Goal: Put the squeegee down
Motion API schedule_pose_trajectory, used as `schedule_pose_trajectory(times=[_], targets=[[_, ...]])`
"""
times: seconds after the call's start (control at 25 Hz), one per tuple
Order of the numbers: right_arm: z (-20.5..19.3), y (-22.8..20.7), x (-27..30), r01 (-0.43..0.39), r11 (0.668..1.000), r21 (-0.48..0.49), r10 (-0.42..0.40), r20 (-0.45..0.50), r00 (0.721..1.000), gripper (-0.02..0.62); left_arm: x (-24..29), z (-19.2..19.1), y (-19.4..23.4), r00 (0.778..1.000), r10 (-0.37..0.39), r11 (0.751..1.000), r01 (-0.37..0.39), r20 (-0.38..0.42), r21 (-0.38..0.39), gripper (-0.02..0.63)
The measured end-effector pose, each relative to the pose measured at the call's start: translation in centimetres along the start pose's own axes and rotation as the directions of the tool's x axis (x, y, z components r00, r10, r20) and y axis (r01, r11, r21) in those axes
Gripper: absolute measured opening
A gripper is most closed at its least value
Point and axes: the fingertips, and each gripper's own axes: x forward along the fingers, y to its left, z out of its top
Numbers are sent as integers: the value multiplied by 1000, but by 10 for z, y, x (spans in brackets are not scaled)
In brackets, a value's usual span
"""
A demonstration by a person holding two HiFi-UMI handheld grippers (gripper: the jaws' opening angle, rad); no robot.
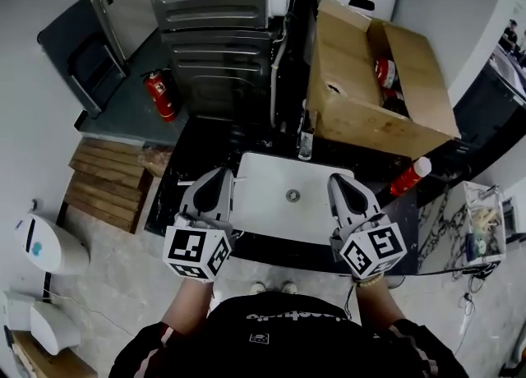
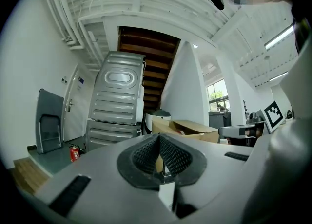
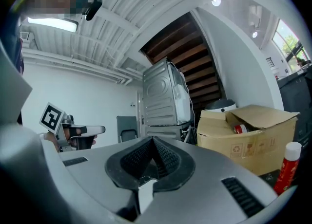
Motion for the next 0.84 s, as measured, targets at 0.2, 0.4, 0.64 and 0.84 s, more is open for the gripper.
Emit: schedule_pose_trajectory(times=[0.2,0.4,0.64,0.84], targets=[[2,0,-4,6,1000,6,-6,16,1000,37,5,1,-3,1000,-20,999,20,-7,-46,12],[6,2,-7,8,1000,13,-8,26,1000,37,4,5,-1,1000,-21,998,21,0,-63,13],[6,5,-9,-12,1000,-2,12,18,1000,37,4,8,-3,1000,-20,998,21,4,-62,14],[4,3,-13,-20,1000,9,19,24,1000,37,4,7,-4,1000,-19,998,19,8,-67,14]])
